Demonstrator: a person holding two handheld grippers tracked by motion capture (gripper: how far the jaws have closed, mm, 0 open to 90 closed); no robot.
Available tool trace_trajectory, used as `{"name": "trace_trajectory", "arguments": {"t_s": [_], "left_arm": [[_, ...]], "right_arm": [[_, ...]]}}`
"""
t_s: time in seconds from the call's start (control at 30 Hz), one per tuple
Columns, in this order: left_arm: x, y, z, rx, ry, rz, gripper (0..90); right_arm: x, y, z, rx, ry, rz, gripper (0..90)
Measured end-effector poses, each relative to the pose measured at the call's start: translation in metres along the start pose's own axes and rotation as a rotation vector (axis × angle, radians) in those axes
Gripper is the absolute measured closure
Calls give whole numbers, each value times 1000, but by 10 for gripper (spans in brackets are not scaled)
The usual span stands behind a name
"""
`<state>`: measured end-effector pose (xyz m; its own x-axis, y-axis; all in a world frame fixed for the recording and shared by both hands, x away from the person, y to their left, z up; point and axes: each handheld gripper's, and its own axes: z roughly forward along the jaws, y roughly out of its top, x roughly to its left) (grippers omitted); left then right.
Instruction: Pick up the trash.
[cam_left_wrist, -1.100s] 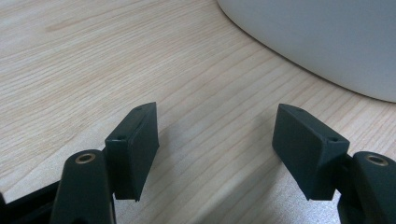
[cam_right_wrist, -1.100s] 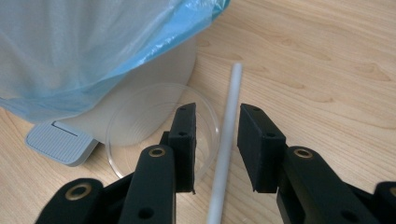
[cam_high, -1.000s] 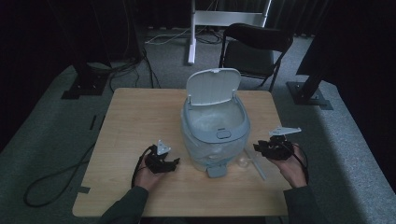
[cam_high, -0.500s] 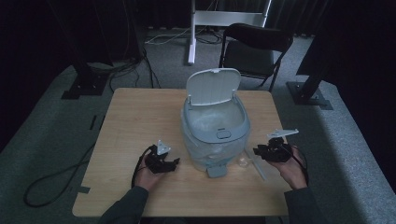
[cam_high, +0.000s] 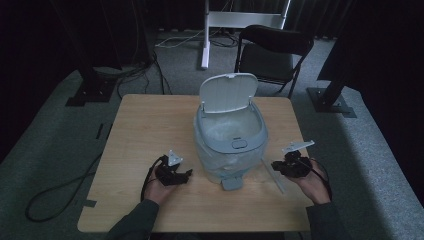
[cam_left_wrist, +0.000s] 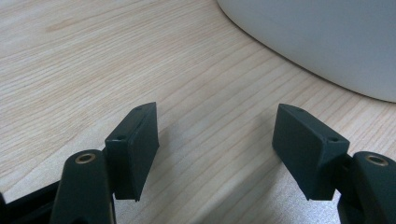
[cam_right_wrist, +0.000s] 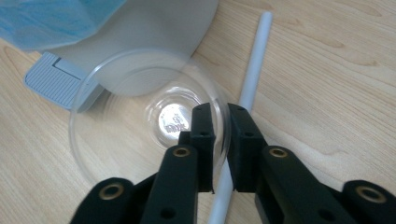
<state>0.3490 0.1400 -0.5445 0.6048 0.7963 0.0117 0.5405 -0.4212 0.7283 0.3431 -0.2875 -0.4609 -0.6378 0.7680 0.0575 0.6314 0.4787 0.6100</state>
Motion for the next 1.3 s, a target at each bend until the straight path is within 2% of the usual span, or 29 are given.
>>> {"name": "trace_trajectory", "arguments": {"t_s": [0.13, 0.37, 1.3], "left_arm": [[0, 0, 0, 0, 0, 0, 313], [0, 0, 0, 0, 0, 0, 313], [0, 0, 0, 0, 0, -1, 312]], "right_arm": [[0, 0, -3, -14, 26, -15, 857], [-2, 1, -14, -72, 18, 7, 860], [-11, 7, -38, -205, -105, 84, 860]]}}
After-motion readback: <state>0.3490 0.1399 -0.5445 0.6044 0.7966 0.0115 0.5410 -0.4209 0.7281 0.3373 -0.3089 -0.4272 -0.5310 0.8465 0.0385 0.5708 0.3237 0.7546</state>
